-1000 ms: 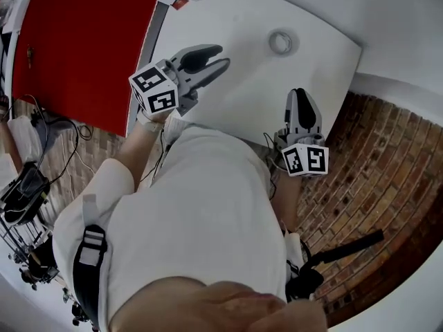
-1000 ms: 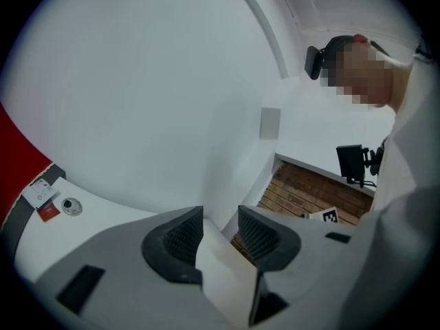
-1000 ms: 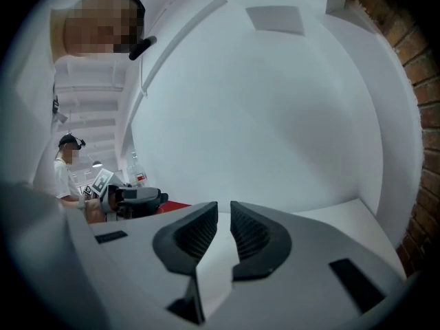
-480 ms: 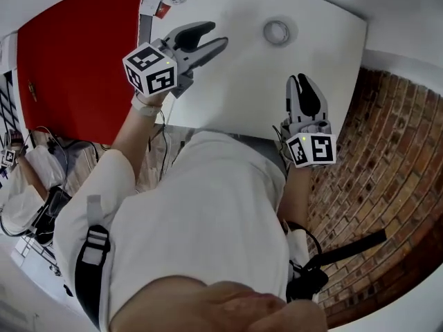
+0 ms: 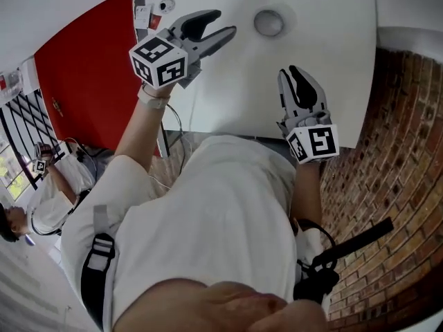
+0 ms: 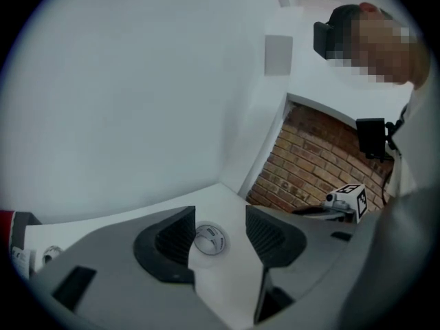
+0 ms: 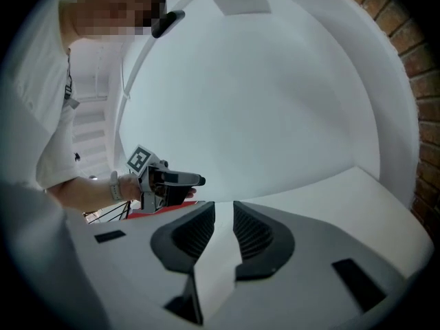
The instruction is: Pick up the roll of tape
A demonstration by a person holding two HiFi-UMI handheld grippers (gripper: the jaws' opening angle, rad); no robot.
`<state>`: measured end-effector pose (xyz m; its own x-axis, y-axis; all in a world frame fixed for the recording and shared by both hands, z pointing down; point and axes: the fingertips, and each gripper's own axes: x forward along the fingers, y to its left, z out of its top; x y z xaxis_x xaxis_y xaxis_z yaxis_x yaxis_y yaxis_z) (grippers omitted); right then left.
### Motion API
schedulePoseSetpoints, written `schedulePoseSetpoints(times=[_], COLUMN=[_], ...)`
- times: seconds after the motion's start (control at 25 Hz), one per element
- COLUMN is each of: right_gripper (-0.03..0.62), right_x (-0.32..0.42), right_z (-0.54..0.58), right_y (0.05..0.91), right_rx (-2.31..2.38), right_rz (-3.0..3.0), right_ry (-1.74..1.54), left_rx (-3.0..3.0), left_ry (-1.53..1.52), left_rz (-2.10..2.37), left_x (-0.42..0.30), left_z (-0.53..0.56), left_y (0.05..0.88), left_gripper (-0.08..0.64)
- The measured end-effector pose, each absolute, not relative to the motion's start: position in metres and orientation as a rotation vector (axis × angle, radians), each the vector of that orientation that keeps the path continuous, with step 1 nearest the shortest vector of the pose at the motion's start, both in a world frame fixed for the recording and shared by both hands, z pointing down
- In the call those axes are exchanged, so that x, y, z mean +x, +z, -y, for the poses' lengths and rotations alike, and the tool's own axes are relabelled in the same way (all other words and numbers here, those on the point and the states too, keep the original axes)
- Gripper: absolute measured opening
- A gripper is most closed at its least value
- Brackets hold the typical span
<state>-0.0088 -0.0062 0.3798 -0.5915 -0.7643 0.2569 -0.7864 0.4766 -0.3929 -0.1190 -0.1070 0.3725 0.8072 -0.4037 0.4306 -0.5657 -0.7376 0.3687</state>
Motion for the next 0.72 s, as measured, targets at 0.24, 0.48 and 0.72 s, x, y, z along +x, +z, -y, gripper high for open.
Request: schedulePoseSetpoints(times=[0.24,0.48,0.72], right_gripper=[0.064,0.064,0.064], right_x=[0.005,0.024,0.038], right_z=[0.014,0.026,0.035], right_y=[0.409,0.440,0.473], right_rx=[1.387,1.429,1.453], right_rz=[2.646,2.626,2.594], right_ry=[0.838,0.938,1.009], left_rx=[2.498,2.484,2.482], left_ry=[0.583,0.715,0.919], left_rz=[0.680,0.652,0.582], left_x=[-0.089,-0.069,-0.051], left_z=[0.130,0.157,0.169], left_y=[0.410,0.452,0.504], left_gripper=[0.221,0.229,0.238])
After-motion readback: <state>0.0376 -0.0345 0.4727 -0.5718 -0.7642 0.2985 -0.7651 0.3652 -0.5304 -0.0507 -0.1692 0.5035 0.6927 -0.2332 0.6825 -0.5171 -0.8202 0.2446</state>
